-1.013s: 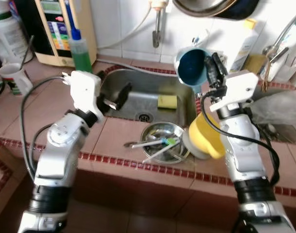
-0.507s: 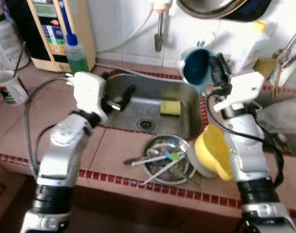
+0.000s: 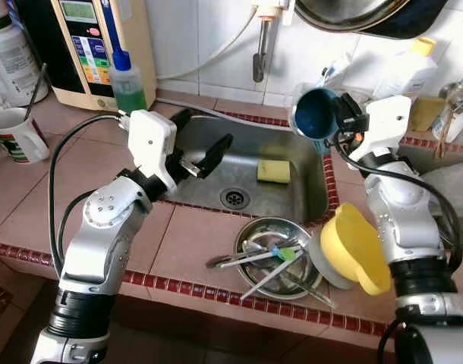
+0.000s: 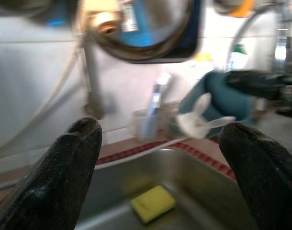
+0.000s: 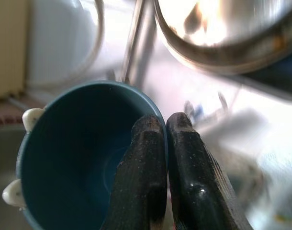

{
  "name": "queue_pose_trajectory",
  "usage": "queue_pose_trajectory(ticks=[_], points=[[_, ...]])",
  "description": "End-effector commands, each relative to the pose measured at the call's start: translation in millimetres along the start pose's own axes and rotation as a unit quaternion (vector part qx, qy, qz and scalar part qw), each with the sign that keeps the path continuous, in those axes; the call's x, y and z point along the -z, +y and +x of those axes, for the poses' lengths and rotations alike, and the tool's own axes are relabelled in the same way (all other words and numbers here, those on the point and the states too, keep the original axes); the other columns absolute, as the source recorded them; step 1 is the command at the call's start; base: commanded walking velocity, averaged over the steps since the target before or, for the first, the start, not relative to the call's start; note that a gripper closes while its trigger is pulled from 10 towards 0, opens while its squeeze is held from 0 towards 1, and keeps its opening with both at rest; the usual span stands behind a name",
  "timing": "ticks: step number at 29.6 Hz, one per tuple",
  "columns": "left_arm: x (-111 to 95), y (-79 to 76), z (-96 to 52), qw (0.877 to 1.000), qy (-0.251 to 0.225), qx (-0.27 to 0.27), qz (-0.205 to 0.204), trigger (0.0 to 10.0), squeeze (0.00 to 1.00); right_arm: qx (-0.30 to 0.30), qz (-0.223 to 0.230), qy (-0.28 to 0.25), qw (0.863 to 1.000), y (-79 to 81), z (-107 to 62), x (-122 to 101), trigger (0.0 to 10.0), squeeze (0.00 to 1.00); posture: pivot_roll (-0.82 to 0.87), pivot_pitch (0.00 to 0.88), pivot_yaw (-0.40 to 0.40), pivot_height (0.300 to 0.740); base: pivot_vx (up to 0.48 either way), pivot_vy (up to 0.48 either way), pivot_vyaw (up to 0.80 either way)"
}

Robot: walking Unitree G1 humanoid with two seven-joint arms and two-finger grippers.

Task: Kitchen organization

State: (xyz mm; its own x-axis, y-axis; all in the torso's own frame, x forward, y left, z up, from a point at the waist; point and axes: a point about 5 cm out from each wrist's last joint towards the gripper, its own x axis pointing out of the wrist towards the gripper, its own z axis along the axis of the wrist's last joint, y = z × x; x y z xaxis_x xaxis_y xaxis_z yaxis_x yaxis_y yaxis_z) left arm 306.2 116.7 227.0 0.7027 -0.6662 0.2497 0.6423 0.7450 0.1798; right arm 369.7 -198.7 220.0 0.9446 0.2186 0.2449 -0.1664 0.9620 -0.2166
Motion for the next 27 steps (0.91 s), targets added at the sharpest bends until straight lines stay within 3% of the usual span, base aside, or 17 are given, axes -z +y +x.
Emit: queue_pose_trajectory(ticks=[1,5,7,12,27], points=[[-3,-10.6,0.6,0.999,0.002,0.034,0.008,10.0,0.00,0.006,0.017,0.008,1.000,-9.6,4.4,-4,10.0,0.00,0.04,0.074,-0.041,0.740,0.000,0.000,0.00],[-2,-21.3,-0.9,0.998,0.009,0.067,0.014,10.0,0.00,0.006,0.044,0.029,0.999,-15.1,7.5,-1,10.0,0.00,0.04,0.075,-0.042,0.740,0.000,0.000,0.00],[4,-34.4,-3.9,0.995,0.024,0.101,0.016,10.0,0.00,0.000,0.057,0.037,0.998,-18.3,11.1,0,10.0,0.00,0.05,0.077,-0.042,0.740,0.000,0.000,0.00],[9,-46.2,-6.7,0.991,0.033,0.128,0.008,10.0,0.00,-0.016,0.090,0.049,0.995,-16.4,17.4,0,10.0,0.00,0.04,0.077,-0.034,0.740,0.000,0.000,0.00],[9,-51.7,-3.5,0.990,0.034,0.137,0.007,10.0,0.00,-0.096,0.218,0.096,0.966,9.0,25.5,7,10.0,0.00,0.05,0.064,-0.036,0.740,0.000,0.000,0.00]])
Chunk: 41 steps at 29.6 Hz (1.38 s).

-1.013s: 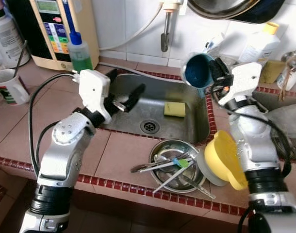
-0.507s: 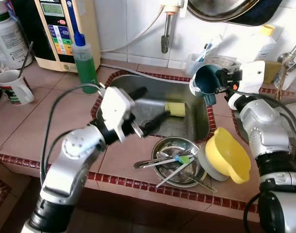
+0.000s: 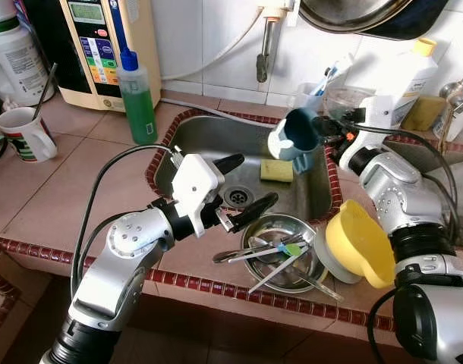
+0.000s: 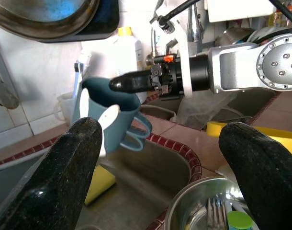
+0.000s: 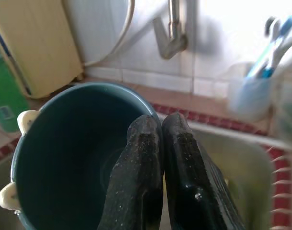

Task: Kitchen organization

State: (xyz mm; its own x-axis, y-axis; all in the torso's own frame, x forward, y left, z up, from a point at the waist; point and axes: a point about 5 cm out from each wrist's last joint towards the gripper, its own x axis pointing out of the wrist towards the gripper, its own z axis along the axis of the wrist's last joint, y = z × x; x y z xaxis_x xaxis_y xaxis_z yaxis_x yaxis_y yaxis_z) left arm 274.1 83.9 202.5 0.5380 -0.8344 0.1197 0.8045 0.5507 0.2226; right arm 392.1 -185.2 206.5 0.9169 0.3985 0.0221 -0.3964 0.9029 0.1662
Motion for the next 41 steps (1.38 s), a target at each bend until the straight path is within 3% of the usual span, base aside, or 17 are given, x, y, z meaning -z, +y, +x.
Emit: queue_pose_trajectory(ticks=[1,12,19,27,28,29,30,41], points=[[-6,-0.1,4.0,1.000,-0.005,0.006,0.015,10.0,0.00,-0.007,0.022,-0.001,1.000,0.8,1.7,-6,10.0,0.00,0.05,0.063,-0.036,0.740,0.000,0.000,0.00],[-2,-0.9,2.4,0.999,0.011,0.012,0.030,10.0,0.00,0.000,0.053,0.031,0.998,-2.3,-0.8,5,10.0,0.00,0.05,0.058,-0.034,0.740,0.000,0.000,0.00],[14,-4.0,-2.3,0.998,0.041,0.022,0.036,10.0,0.00,0.011,0.053,0.031,0.998,-5.4,-1.7,4,10.0,0.00,0.05,0.063,-0.031,0.740,0.000,0.000,0.00],[10,-0.5,-1.6,0.998,0.034,0.021,0.039,10.0,0.00,0.018,0.077,0.042,0.996,-8.1,-3.8,9,10.0,0.00,0.04,0.065,-0.031,0.740,0.000,0.000,0.00],[10,-0.3,-1.4,0.998,0.034,0.021,0.040,10.0,0.00,0.019,0.079,0.044,0.996,-8.6,-4.1,10,10.0,0.57,0.05,0.064,-0.031,0.740,0.000,0.000,0.00],[10,-0.4,-1.3,0.998,0.033,0.021,0.041,10.0,0.00,0.022,0.083,0.046,0.995,-9.4,-4.5,11,10.0,0.95,0.05,0.064,-0.031,0.740,0.000,0.000,0.00],[9,-0.6,-1.3,0.998,0.031,0.022,0.040,10.0,0.00,0.022,0.091,0.049,0.994,-9.7,-4.9,12,10.0,1.00,0.04,0.066,-0.030,0.740,0.000,0.000,0.00],[7,0.9,-1.0,0.998,0.029,0.020,0.044,10.0,0.00,0.011,0.092,0.046,0.995,-7.3,-4.4,10,10.0,1.00,0.05,0.069,-0.031,0.740,0.000,0.000,0.00]])
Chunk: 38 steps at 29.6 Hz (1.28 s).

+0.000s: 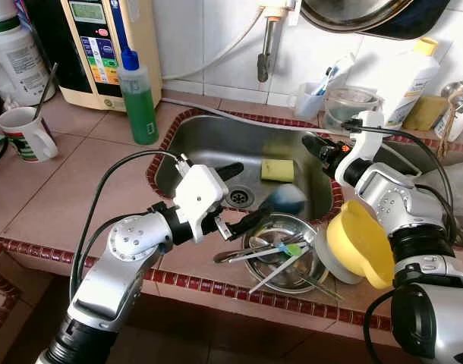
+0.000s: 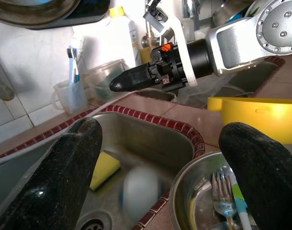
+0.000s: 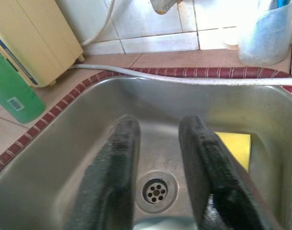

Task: Kitchen organization

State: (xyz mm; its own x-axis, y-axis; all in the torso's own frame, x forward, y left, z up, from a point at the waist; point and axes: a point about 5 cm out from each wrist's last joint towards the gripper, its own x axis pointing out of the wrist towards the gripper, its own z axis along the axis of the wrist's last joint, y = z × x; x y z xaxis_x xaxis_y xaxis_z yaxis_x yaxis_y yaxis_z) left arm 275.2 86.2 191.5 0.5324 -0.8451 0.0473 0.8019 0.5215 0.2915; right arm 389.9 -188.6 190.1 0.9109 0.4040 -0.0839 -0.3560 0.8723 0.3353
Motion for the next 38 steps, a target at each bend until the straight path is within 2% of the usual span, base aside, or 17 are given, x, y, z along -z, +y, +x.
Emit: queue_pose_trajectory(ticks=[1,8,13,15,16,17,18,21,22,26,29,33,38], points=[[-4,1.9,1.4,1.000,-0.005,0.005,0.010,10.0,0.00,0.000,0.004,-0.007,1.000,-0.9,-0.9,-6,10.0,1.00,0.05,0.069,-0.030,0.740,0.000,0.000,0.00],[-5,4.2,0.8,1.000,-0.007,-0.001,0.011,10.0,0.00,-0.007,-0.007,-0.017,1.000,2.4,-0.3,-9,10.0,1.00,0.05,0.069,-0.031,0.740,0.000,0.000,0.00],[-4,11.4,-1.4,1.000,-0.005,-0.023,0.008,10.0,0.00,-0.019,-0.053,-0.053,0.997,10.6,-1.2,-15,10.0,1.00,0.06,0.069,-0.030,0.740,0.000,0.000,0.00],[-4,18.2,-3.5,0.999,-0.008,-0.047,0.001,10.0,0.00,-0.024,-0.073,-0.085,0.993,17.3,-3.2,-18,10.0,1.00,0.06,0.067,-0.027,0.740,0.000,0.000,0.00],[-4,20.7,-4.3,0.998,-0.009,-0.056,-0.001,10.0,0.00,-0.029,-0.074,-0.098,0.992,19.7,-4.3,-20,10.0,0.76,0.06,0.066,-0.026,0.740,0.000,0.000,0.00],[-4,22.2,-4.9,0.998,-0.009,-0.063,-0.002,10.0,0.00,-0.032,-0.075,-0.106,0.991,21.3,-5.1,-21,10.0,0.76,0.06,0.065,-0.025,0.740,0.000,0.000,0.00],[-5,29.0,-7.5,0.996,-0.014,-0.092,-0.016,10.0,0.00,-0.041,-0.094,-0.137,0.985,28.7,-9.1,-23,10.0,0.00,0.05,0.063,-0.022,0.740,0.000,0.000,0.00],[-7,37.4,-13.0,0.989,-0.030,-0.139,-0.041,10.0,0.00,-0.052,-0.111,-0.179,0.976,40.5,-16.3,-22,10.0,0.00,0.06,0.064,-0.020,0.740,0.000,0.000,0.00],[-7,37.4,-13.0,0.989,-0.030,-0.139,-0.041,10.0,0.00,-0.052,-0.111,-0.179,0.976,40.5,-16.3,-22,10.0,0.00,0.06,0.064,-0.020,0.740,0.000,0.000,0.00],[-9,43.3,-20.3,0.980,-0.046,-0.188,-0.049,10.0,0.00,-0.064,-0.126,-0.229,0.963,59.6,-28.2,-17,10.0,0.00,0.06,0.067,-0.018,0.740,0.000,0.000,0.00],[-10,46.2,-23.8,0.973,-0.056,-0.216,-0.052,10.0,0.00,-0.055,-0.176,-0.257,0.949,70.8,-35.2,-11,10.0,0.00,0.06,0.068,-0.014,0.740,0.000,0.000,0.00],[-5,47.4,-28.4,0.963,-0.058,-0.255,-0.070,10.0,0.00,-0.050,-0.210,-0.258,0.942,80.3,-41.1,6,10.0,0.00,0.06,0.067,-0.010,0.740,0.000,0.000,0.00],[0,45.1,-31.1,0.957,-0.054,-0.273,-0.082,10.0,0.00,-0.035,-0.217,-0.264,0.939,81.6,-45.7,12,10.0,0.00,0.06,0.062,-0.008,0.740,0.000,0.000,0.00]])
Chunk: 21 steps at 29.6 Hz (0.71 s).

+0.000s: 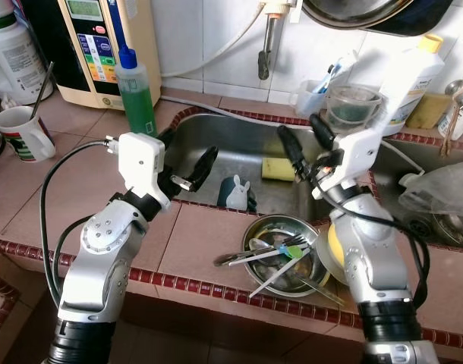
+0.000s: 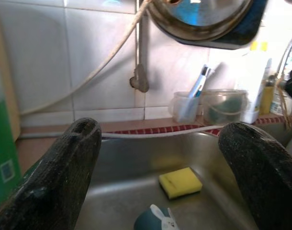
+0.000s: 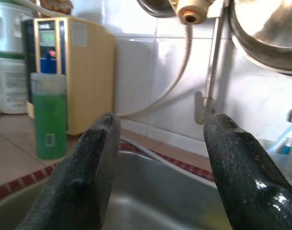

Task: Kitchen organization

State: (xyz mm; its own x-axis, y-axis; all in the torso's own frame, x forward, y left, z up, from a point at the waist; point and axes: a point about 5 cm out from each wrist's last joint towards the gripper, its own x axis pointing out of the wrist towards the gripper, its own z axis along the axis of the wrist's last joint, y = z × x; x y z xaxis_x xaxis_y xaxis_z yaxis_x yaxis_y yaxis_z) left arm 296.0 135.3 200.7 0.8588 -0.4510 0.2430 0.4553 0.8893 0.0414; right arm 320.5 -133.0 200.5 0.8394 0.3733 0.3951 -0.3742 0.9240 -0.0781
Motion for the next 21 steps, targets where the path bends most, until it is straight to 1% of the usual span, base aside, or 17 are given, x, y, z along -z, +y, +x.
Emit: queue_pose_trajectory(ticks=[1,4,7,11,15,21], points=[[-0.6,-0.2,-2.3,1.000,-0.001,-0.010,-0.001,10.0,0.00,0.010,-0.018,-0.031,0.999,1.5,-1.1,-11.1,10.0,0.00,0.06,0.060,-0.010,0.740,0.000,0.000,0.00],[1.1,0.1,-4.2,1.000,-0.002,-0.018,0.000,10.0,0.00,0.027,-0.023,-0.034,0.999,1.2,-3.6,-10.7,10.0,0.00,0.06,0.055,-0.013,0.740,0.000,0.000,0.00],[0.5,3.9,-3.9,1.000,-0.005,-0.028,0.011,10.0,0.00,0.033,-0.032,-0.036,0.998,2.9,-3.7,-9.7,10.0,0.00,0.07,0.051,-0.016,0.740,0.000,0.000,0.00],[-2.5,3.9,-2.7,0.999,-0.013,-0.027,0.010,10.0,0.00,0.031,-0.037,-0.040,0.998,4.1,-0.3,-10.5,10.0,0.00,0.07,0.042,-0.022,0.740,0.000,0.000,0.00],[-4.6,4.4,-2.1,0.999,-0.018,-0.025,0.013,10.0,0.00,0.027,-0.047,-0.046,0.997,1.7,4.6,-13.2,10.0,0.00,0.07,0.035,-0.027,0.740,0.000,0.000,0.00],[-4.6,5.0,-3.0,0.999,-0.020,-0.024,0.007,10.0,0.00,0.023,-0.053,-0.044,0.997,-1.5,5.6,-12.7,10.0,0.00,0.07,0.025,-0.031,0.740,0.000,-0.330,0.00]])
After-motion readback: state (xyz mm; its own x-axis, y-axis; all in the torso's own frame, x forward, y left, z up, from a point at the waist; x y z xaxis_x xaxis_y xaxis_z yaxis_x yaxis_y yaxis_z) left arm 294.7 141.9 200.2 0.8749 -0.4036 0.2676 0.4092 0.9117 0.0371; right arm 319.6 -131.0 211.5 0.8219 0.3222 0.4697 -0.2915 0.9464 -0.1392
